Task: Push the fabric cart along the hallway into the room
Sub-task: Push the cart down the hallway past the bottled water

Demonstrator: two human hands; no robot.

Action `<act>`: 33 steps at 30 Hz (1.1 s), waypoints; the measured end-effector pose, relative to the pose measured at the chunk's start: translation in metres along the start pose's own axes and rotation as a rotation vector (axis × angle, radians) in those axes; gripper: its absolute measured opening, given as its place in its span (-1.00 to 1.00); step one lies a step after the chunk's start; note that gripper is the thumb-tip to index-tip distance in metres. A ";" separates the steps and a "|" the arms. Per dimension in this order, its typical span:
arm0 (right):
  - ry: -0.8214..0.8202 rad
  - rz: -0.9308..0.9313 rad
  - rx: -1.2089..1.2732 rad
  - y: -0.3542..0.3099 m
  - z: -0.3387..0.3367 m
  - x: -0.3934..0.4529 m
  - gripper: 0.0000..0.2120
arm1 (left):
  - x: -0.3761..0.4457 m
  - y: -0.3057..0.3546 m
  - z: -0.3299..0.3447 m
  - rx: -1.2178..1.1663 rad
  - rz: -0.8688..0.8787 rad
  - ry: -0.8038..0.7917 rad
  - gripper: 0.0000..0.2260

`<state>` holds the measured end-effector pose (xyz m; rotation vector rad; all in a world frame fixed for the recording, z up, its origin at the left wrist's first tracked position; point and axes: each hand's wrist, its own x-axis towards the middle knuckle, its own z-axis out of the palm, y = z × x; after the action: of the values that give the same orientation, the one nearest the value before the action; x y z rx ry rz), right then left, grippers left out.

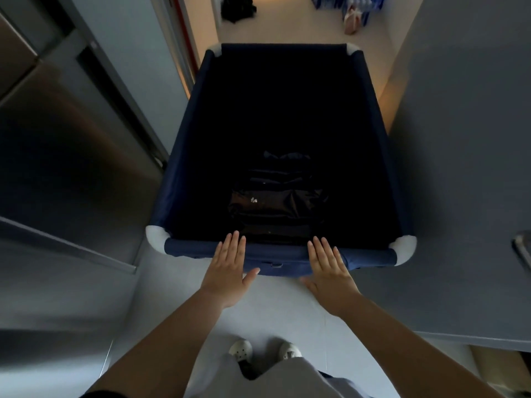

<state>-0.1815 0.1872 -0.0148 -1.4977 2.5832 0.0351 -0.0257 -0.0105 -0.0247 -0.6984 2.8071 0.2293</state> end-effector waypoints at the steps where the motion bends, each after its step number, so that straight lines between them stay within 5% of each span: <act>1: 0.005 -0.012 -0.003 0.004 0.000 0.004 -0.36 | 0.005 0.000 0.000 -0.008 -0.009 0.006 -0.34; 16: -0.031 -0.006 -0.044 0.026 0.001 0.072 -0.22 | 0.083 -0.020 -0.023 0.053 -0.005 -0.006 -0.32; 28: 0.035 0.072 0.168 0.055 -0.012 0.154 -0.42 | 0.161 -0.043 -0.045 0.119 0.078 -0.002 -0.30; 33: 0.074 0.072 0.122 0.074 -0.010 0.186 -0.19 | 0.195 -0.048 -0.059 0.040 0.185 0.143 -0.47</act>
<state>-0.3370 0.0634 -0.0360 -1.3888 2.6431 -0.1701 -0.1806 -0.1507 -0.0248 -0.4626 3.0064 0.1616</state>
